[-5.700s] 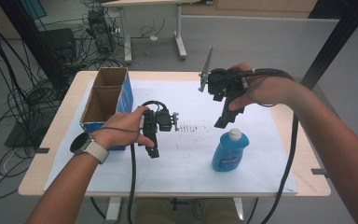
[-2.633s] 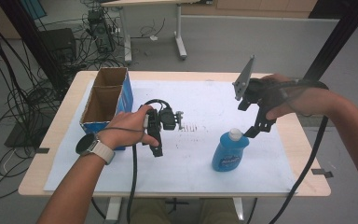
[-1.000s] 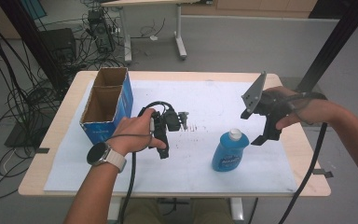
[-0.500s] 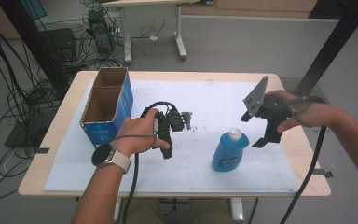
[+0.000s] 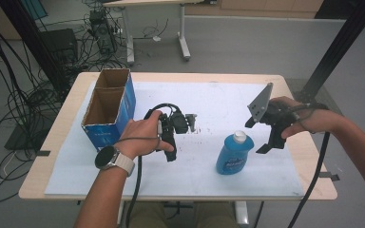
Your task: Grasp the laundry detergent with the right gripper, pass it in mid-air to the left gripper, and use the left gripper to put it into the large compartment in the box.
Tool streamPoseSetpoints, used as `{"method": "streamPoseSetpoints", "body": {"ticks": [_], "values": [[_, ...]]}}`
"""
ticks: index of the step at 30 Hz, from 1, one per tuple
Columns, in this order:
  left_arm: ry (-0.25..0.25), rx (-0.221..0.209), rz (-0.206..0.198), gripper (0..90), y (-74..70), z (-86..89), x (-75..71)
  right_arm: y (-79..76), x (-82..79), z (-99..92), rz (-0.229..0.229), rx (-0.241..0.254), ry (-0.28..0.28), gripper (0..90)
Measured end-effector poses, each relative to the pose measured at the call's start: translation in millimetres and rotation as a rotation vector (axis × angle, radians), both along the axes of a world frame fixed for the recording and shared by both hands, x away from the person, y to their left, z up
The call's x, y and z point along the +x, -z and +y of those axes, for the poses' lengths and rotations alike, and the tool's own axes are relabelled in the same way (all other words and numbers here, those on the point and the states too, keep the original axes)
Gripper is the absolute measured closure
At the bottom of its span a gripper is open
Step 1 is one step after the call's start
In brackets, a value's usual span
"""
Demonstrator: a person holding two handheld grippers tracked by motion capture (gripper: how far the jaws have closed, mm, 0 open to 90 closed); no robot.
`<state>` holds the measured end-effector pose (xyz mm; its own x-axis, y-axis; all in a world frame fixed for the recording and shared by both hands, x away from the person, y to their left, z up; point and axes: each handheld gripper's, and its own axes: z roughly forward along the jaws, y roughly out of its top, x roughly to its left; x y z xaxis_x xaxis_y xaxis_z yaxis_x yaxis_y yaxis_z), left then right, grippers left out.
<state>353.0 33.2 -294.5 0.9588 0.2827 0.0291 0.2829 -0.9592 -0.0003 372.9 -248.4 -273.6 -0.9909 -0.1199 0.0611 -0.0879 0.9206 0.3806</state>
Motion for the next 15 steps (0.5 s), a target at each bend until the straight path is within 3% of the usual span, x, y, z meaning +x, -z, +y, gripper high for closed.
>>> {"method": "streamPoseSetpoints", "body": {"ticks": [15], "values": [[-0.007,-0.008,-0.005,11.6,1.5,2.0,1.4,14.4,2.6,0.0,0.009,0.041,-0.016,7.3]]}}
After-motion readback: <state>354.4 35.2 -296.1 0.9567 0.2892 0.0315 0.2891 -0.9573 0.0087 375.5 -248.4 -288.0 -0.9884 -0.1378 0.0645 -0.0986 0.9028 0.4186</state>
